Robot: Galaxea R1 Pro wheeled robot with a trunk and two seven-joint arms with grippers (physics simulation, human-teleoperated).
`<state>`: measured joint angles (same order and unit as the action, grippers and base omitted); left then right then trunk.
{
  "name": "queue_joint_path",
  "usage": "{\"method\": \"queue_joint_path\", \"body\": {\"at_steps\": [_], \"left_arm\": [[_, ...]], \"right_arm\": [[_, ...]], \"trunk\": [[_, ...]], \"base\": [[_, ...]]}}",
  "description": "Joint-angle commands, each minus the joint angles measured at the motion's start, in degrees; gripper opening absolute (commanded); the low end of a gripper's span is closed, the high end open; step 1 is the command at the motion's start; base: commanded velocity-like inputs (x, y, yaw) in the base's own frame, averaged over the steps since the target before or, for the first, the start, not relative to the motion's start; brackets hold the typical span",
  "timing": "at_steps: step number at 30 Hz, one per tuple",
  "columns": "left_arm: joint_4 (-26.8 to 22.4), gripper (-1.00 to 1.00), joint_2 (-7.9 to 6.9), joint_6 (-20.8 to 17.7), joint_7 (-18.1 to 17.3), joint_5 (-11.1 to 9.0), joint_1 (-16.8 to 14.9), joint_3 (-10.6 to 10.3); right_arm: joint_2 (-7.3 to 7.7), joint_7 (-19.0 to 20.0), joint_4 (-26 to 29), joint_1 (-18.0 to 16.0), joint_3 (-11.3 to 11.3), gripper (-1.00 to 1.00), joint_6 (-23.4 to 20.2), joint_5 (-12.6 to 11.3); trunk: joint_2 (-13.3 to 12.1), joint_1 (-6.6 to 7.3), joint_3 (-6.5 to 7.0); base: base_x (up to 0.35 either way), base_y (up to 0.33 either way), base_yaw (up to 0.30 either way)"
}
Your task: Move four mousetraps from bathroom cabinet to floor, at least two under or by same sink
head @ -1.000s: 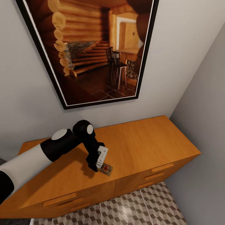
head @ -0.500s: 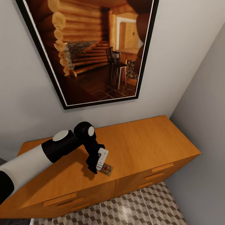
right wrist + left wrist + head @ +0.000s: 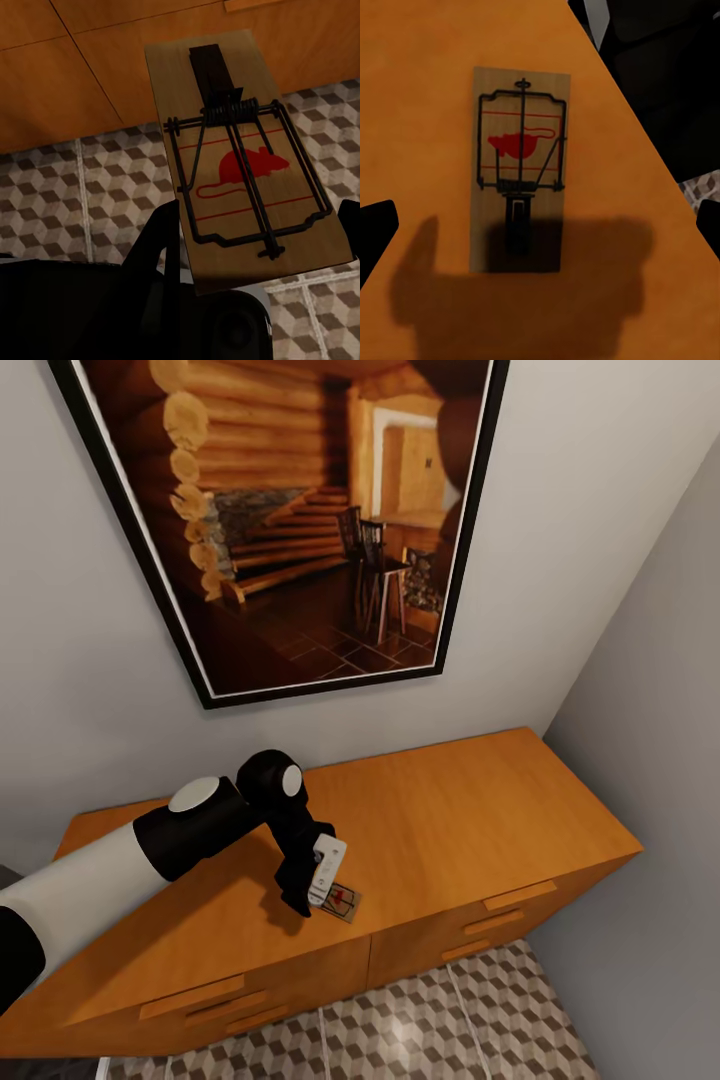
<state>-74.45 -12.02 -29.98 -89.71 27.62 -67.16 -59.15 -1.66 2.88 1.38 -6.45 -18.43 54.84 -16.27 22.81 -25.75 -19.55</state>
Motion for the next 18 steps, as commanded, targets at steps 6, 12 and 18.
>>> {"method": "queue_joint_path", "body": {"at_steps": [6,12,18], "left_arm": [[-0.05,1.0,-0.03,-0.61,-0.29,0.24,-0.07,-1.33],[0.0,1.0,0.0,-1.3,-0.29,0.25,-0.07,-1.84],[-0.07,1.0,0.02,-2.31,-0.29,0.32,-0.07,-2.12]], "right_arm": [[-0.01,0.37,-0.06,-0.05,-0.29,-1.0,0.26,-0.69],[-0.01,0.37,-0.06,-0.05,-0.29,-1.0,0.24,-0.69],[-0.01,0.37,-0.06,-0.03,-0.29,-1.0,0.25,-0.69]], "trunk": [[0.1,-0.03,-0.37],[0.1,-0.03,-0.71],[0.1,-0.03,-1.0]], "base": [[0.0,0.0,0.0],[0.0,0.0,0.0],[0.0,0.0,0.0]]}}
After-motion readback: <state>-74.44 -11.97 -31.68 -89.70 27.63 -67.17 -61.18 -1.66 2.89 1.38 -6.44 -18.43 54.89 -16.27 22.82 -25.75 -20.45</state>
